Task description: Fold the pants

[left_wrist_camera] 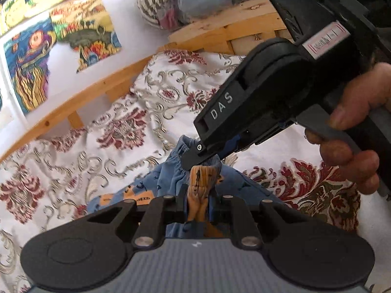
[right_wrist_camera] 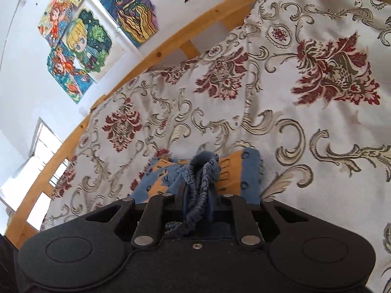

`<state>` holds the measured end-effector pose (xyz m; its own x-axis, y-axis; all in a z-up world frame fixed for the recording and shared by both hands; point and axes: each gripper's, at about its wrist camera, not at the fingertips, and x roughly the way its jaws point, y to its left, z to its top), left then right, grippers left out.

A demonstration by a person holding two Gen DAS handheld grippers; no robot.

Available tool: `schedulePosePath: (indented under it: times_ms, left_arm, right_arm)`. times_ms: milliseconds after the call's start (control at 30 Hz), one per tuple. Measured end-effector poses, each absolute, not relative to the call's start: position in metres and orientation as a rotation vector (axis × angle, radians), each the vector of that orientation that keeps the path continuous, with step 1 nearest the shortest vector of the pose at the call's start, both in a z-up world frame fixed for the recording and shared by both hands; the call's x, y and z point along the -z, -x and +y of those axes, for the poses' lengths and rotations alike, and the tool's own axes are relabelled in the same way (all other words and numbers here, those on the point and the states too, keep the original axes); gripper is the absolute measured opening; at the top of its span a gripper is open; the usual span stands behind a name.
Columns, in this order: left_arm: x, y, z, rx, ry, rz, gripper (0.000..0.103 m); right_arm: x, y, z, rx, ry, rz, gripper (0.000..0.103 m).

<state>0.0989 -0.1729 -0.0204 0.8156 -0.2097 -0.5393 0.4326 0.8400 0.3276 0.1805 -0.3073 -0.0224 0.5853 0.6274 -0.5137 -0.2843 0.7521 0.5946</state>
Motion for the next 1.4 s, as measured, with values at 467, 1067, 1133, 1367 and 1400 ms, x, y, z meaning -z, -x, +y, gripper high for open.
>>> schedulePosePath:
  times_ms: [467,1067,1133,1367,1400]
  left_arm:
    - [0.024,-0.104,-0.174,0.378,-0.451,0.555,0.018]
    - [0.011,-0.096,-0.157,0.498,-0.345,0.573,0.066]
    - [0.004,-0.086,-0.145,0.516,-0.319,0.555,0.077]
    - [-0.016,-0.075,-0.069,0.427,-0.080,0.577,0.094]
    - [-0.017,-0.078,-0.057,0.392,-0.047,0.580,0.096]
  right_arm:
    - [0.028,-0.181,-0.307,-0.535,-0.458,0.788,0.017]
    - [0.027,-0.177,-0.310,-0.485,-0.388,0.786,0.017]
    - [0.027,-0.175,-0.312,-0.467,-0.379,0.786,0.017]
    - [0.013,-0.153,-0.310,-0.275,-0.237,0.734,0.033]
    - [0.008,-0.147,-0.303,-0.263,-0.193,0.711,0.034]
